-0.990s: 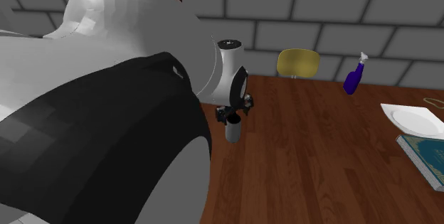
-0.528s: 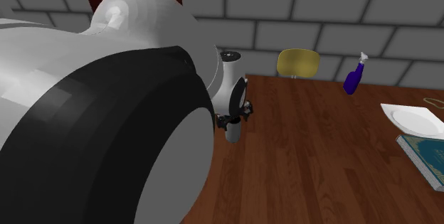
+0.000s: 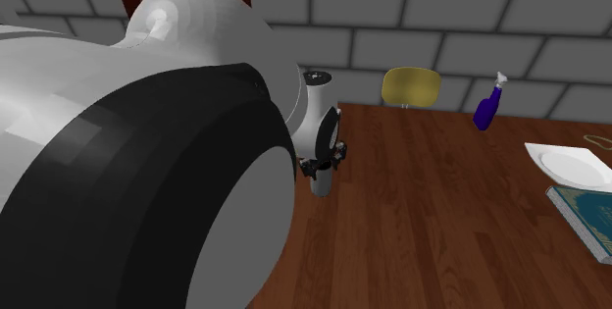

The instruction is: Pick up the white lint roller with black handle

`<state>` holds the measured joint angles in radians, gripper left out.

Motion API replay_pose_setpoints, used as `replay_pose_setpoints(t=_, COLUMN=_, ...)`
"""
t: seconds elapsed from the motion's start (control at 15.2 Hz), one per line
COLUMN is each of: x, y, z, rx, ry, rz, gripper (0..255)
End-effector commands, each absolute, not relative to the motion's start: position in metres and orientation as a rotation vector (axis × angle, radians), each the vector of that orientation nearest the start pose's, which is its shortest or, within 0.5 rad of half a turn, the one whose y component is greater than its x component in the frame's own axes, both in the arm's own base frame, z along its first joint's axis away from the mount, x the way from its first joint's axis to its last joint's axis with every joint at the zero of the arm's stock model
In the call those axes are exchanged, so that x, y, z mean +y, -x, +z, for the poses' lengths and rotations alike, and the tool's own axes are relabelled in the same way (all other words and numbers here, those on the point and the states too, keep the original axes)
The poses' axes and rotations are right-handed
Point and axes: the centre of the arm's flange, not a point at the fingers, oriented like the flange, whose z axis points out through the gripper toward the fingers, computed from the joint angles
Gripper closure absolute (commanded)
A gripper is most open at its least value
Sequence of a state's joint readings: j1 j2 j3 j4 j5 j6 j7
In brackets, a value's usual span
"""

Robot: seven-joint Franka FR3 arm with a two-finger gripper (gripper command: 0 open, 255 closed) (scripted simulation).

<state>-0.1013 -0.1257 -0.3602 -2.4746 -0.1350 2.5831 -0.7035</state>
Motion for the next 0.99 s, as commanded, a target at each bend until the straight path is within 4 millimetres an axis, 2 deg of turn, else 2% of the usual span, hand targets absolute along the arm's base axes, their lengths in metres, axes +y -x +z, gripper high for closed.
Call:
replay_pose_setpoints(t=0.0, x=-0.213, y=-0.435, z=0.357, rx=-0.565, ry=3.239, rz=-0.275, gripper=255)
replay_pose_setpoints(t=0.07, x=-0.214, y=-0.434, z=0.358, rx=-0.565, ry=3.239, rz=-0.275, gripper=255)
replay_pose_setpoints(t=0.92, x=-0.214, y=-0.434, z=0.426, rx=-0.565, ry=3.239, rz=-0.275, gripper=255)
